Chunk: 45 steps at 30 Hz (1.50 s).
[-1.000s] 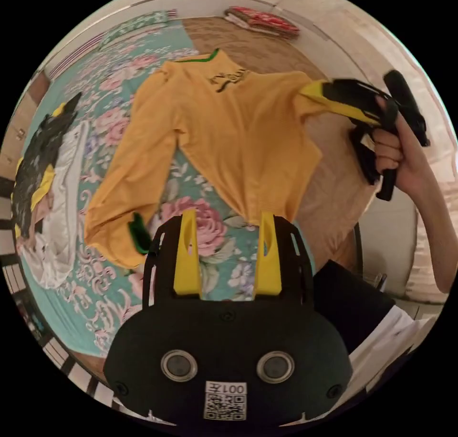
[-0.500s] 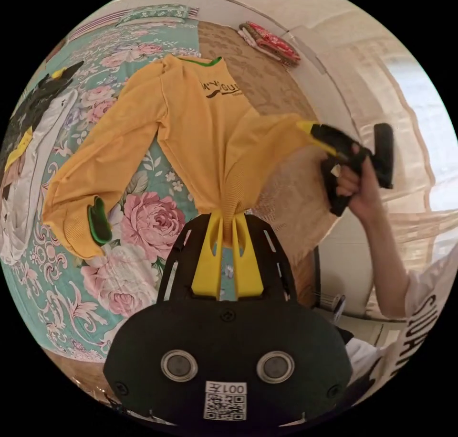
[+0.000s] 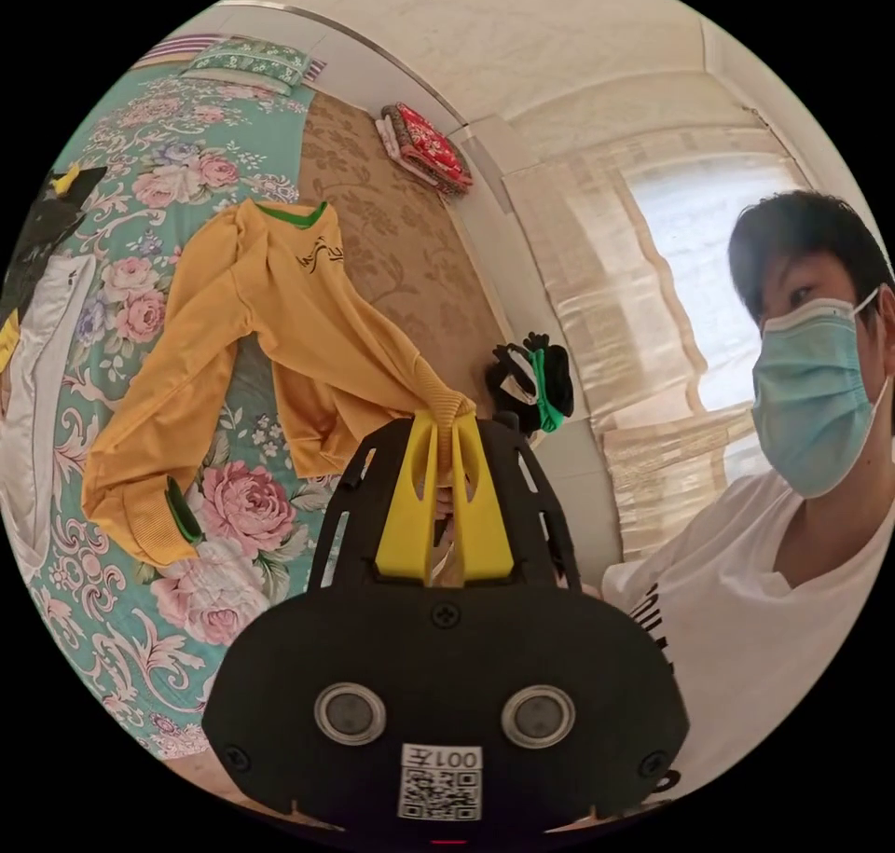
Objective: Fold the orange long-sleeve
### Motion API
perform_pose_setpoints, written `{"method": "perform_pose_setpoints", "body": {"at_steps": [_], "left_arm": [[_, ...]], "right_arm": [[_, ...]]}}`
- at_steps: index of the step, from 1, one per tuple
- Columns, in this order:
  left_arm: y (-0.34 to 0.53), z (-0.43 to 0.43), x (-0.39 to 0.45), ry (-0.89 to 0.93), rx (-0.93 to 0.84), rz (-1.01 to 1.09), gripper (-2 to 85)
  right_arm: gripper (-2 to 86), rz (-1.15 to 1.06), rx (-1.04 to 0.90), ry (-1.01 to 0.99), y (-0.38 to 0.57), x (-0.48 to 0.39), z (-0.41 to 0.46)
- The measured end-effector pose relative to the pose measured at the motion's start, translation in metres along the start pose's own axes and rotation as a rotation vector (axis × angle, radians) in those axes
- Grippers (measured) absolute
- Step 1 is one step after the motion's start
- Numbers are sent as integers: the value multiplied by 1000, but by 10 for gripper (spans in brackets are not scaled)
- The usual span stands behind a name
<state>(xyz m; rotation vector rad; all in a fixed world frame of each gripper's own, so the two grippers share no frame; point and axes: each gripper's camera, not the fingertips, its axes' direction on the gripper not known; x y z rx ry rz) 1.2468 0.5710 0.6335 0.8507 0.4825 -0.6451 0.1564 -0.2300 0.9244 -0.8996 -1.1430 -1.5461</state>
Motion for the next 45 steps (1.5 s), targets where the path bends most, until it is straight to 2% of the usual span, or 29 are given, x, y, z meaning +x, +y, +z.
{"method": "perform_pose_setpoints", "body": {"at_steps": [4,11,16,22,30,34,38,39,41,43,45], "left_arm": [[7,-27,27,20,6,66,-11],[20,-82,71,-127,44,146,-10],[27,-114,80,-96,87,139,-10],[41,-144,105,-100,156,173,-11],[50,-156,148,-103,156,243,-10],[45,-166,178,-144,160,318,-10],[40,-183,203,-183,185,380,-10],[39,-185,206,-180,189,384,-10],[38,-196,212,-201,208,386,-10],[40,-206,210,-266,232,355,-10],[45,-217,202,-316,232,308,-10]], "right_arm": [[152,49,91,3,-1,-2,8],[129,138,225,-146,0,5,5],[113,29,171,-83,26,-14,-14],[116,-54,76,162,78,-29,-13],[139,-144,-142,315,133,-54,88],[131,-31,-40,297,148,-46,104],[90,119,65,108,159,-22,107],[55,119,57,69,160,-19,114],[48,117,62,24,159,-18,115],[45,84,107,70,157,-25,95],[42,-22,210,200,158,-42,42]]}}
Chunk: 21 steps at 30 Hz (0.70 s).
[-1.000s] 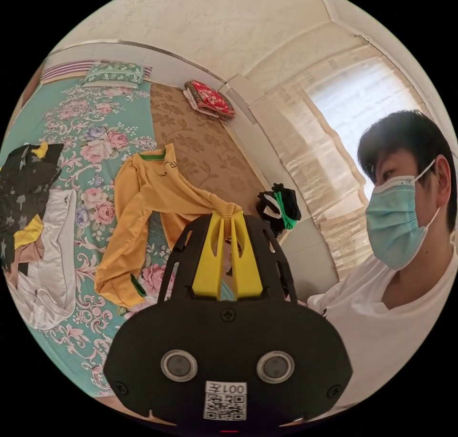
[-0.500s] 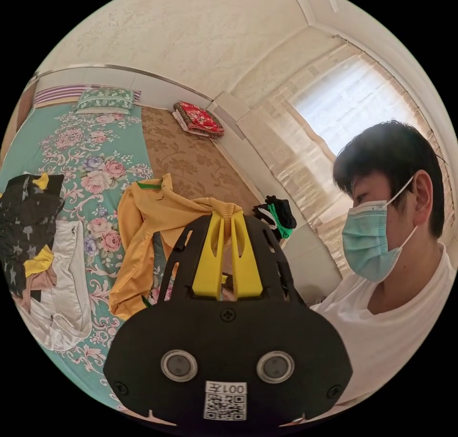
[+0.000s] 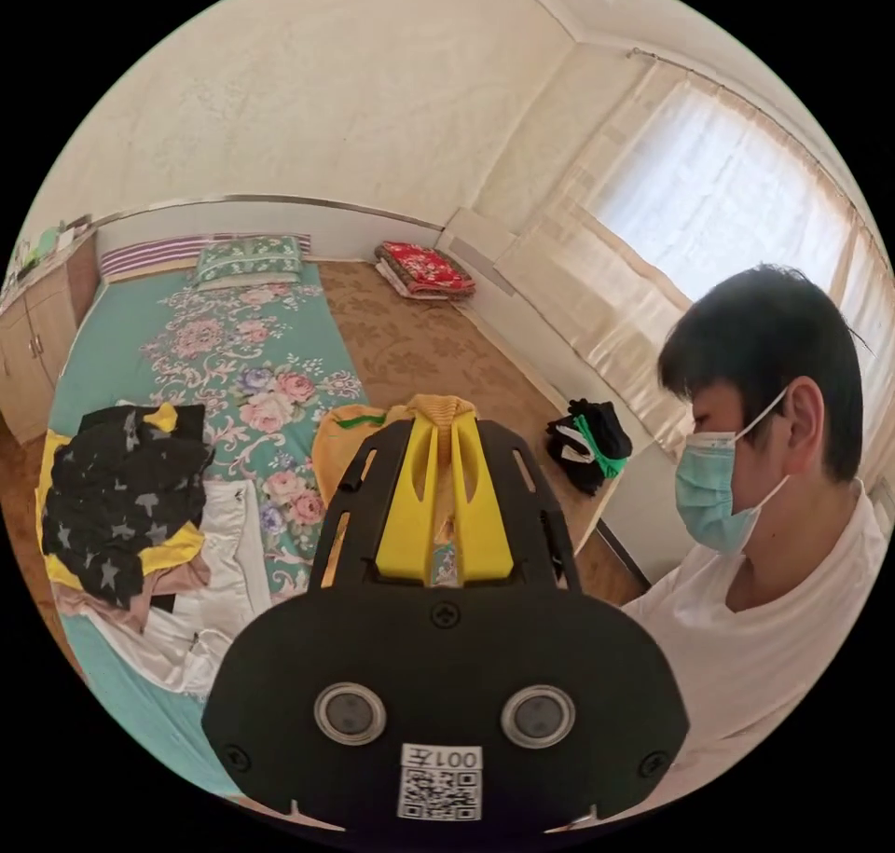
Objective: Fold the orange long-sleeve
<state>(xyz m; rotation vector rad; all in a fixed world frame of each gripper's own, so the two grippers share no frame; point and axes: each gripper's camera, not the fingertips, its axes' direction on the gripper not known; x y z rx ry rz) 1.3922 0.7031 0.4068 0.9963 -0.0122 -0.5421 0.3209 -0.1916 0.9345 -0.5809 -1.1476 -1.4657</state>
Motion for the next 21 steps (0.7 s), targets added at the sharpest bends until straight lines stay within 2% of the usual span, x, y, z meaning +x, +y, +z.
{"method": "perform_pose_setpoints", "body": {"at_steps": [2,4,6,8,10,12,15,16,18,20,21], "left_arm": [[19,-4,-17,-38,-81,-54,-10],[45,2,-32,-28,-190,-114,-9],[81,14,-44,-2,-317,-210,-9],[134,35,-54,106,-439,-400,-9],[161,54,-57,208,-430,-528,-9],[165,79,-65,281,-417,-577,-9],[98,123,-89,286,-422,-441,-9],[51,131,-97,276,-385,-376,-9],[-32,122,-96,219,-258,-244,-9],[-130,82,-60,9,-88,8,-9],[-148,71,-48,-39,-49,49,-9]], "right_arm": [[38,-123,57,124,-2,-9,-53],[34,-252,25,247,5,-19,-100],[27,-338,-102,412,30,-26,-145],[24,-330,-236,484,52,-25,-168],[22,-304,-325,552,69,-23,-180],[21,-378,-364,646,68,-23,-173],[20,-618,-322,742,10,-32,-136],[20,-666,-288,770,-9,-36,-131],[21,-764,-102,825,-94,-69,-135],[23,-777,86,816,-149,-108,-164],[25,-785,187,813,-175,-137,-188]]}}
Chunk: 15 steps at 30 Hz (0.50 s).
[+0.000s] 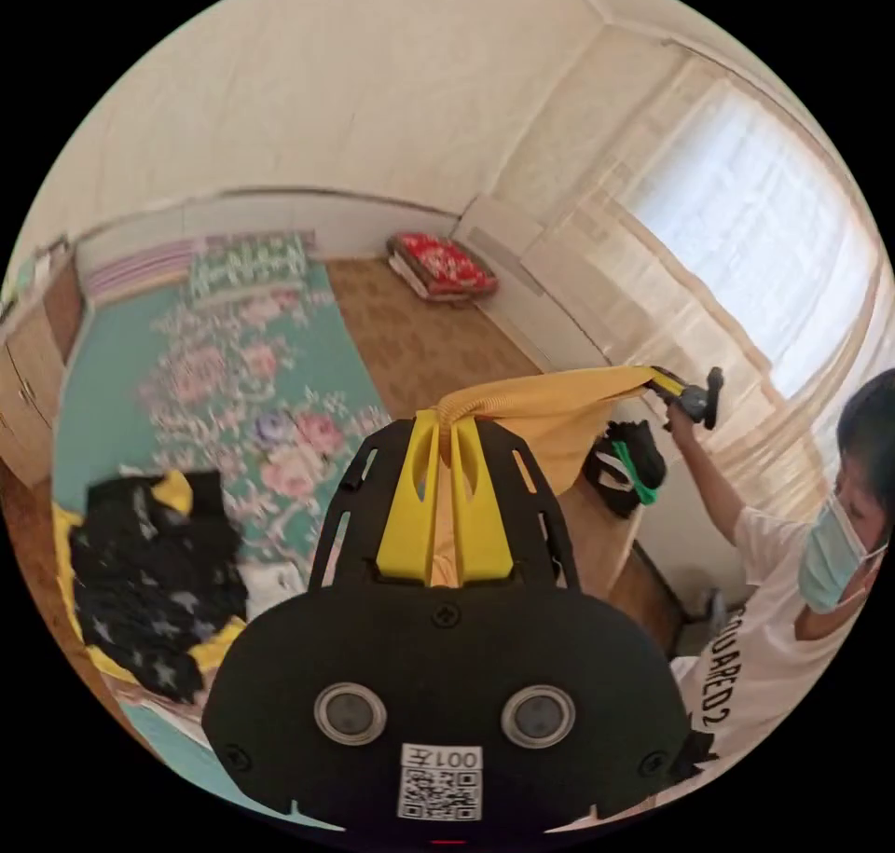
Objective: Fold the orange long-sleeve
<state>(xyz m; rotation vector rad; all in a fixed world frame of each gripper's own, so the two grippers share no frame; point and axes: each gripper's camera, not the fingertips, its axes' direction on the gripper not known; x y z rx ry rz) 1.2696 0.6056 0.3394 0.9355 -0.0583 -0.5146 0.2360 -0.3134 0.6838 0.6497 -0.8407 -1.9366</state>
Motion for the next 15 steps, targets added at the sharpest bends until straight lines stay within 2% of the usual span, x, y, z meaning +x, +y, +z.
{"method": "perform_pose_setpoints", "body": {"at_steps": [2,4,7,13,15], "left_arm": [[-43,-50,39,-94,154,84,-9],[-55,-79,61,-133,223,94,-9],[-48,-106,78,-132,235,73,-9],[26,-80,82,-113,100,125,-9],[60,-51,75,-77,28,116,-9]], "right_arm": [[29,30,122,40,-36,22,-40],[31,38,194,39,-58,39,-75],[32,28,255,-31,-65,55,-121],[31,-13,117,-183,2,36,-139],[31,-49,-25,-214,46,13,-119]]}}
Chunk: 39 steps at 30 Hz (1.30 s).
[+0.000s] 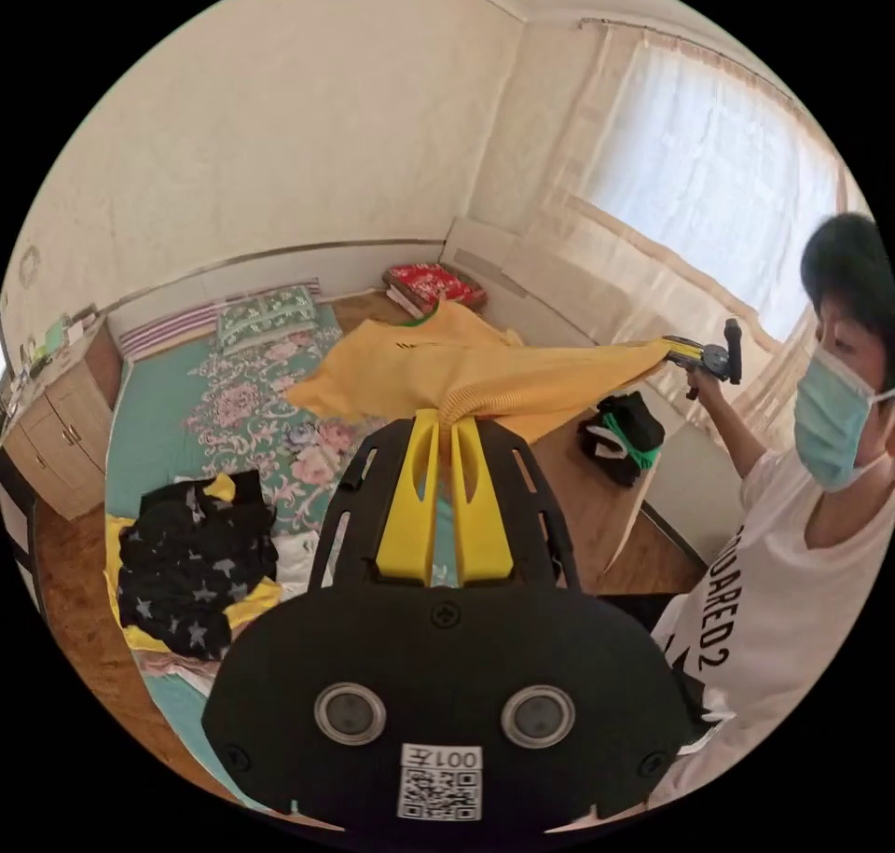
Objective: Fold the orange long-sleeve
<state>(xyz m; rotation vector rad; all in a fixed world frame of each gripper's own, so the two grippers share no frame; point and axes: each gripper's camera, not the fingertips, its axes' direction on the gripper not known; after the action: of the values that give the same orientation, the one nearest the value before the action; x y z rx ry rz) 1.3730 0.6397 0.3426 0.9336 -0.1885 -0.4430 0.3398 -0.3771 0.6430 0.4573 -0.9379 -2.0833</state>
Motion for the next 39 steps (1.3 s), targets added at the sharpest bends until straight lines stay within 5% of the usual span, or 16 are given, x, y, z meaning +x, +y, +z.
{"method": "perform_pose_setpoints", "body": {"at_steps": [12,26,35,39], "left_arm": [[248,255,-26,-48,-564,-314,-10],[315,328,-105,-223,-935,-415,60],[235,371,-121,-348,-792,-368,39],[200,434,-109,-233,-762,-214,42]], "right_arm": [[29,79,-690,-309,221,-88,218],[73,154,-840,-620,264,-65,222],[119,-51,-779,-651,240,49,210],[93,-4,-827,-769,272,55,223]]}}
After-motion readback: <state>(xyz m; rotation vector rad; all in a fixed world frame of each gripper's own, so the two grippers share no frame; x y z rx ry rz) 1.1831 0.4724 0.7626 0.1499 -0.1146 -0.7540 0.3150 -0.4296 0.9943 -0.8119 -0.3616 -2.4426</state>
